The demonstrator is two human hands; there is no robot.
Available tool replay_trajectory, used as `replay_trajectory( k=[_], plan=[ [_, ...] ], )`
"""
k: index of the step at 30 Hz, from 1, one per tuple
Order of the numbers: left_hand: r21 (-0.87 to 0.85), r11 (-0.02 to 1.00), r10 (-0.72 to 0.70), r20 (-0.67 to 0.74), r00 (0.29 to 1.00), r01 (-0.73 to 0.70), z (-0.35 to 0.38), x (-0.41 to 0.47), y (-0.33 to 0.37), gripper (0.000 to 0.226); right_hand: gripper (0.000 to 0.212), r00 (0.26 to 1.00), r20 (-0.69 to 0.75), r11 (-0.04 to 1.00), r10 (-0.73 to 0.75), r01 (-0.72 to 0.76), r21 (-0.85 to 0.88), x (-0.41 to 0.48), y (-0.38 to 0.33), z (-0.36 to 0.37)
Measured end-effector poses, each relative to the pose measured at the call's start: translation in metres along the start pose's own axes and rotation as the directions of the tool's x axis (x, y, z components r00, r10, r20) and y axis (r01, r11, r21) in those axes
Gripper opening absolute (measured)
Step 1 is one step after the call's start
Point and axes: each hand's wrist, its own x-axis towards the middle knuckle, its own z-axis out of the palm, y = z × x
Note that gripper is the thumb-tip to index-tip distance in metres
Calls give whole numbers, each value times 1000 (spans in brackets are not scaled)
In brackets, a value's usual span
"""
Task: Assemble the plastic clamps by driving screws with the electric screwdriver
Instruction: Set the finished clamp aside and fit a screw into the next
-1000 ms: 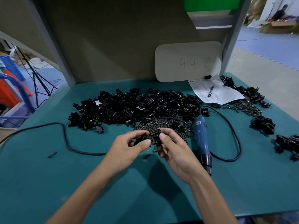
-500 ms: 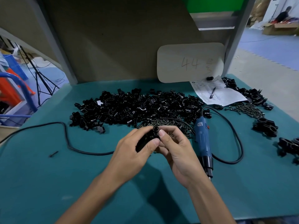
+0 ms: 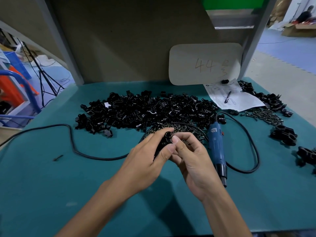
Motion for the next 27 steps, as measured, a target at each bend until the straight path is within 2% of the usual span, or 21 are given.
replay_trajectory(
  k=[8, 16, 19, 21, 22, 23, 24, 25, 26, 27],
  plan=[
    [21, 1000, 17, 23, 1000, -17, 2, 1, 3, 43, 11, 1000, -9, 999, 18, -18, 43, 1, -1, -3],
    [27, 999, 16, 67, 998, -18, 3, 1, -2, 43, 37, 998, -51, 998, 42, -40, 52, 0, 4, -4],
    [1, 1000, -4, 77, 997, 4, 3, 2, -12, 43, 40, 999, -33, 999, 37, -38, -25, 3, 12, -7],
    [11, 1000, -24, 59, 998, 24, 2, 1, -20, 38, 42, 997, -72, 989, 36, -46, -142, 10, 20, -12],
    [23, 999, -39, 47, 998, 38, 0, 0, -25, 36, 39, 994, -111, 957, 6, -38, -287, 15, 24, -18],
    [31, 998, -58, 35, 998, 57, -1, 0, -29, 36, 31, 990, -130, 866, -56, -17, -500, 20, 29, -26],
    [38, 996, -79, 24, 997, 78, -3, -1, -34, 37, 20, 988, -104, 697, -117, 7, -717, 26, 34, -35],
    [46, 994, -100, 14, 995, 99, -4, -1, -38, 37, 14, 992, -32, 497, -119, 31, -867, 29, 39, -42],
    [57, 992, -117, 4, 993, 117, -6, 0, -41, 35, 16, 997, 45, 339, -67, 65, -938, 32, 45, -47],
    [68, 989, -129, -3, 992, 129, -8, 0, -44, 33, 21, 992, 125, 240, -3, 122, -963, 34, 53, -51]
  ],
)
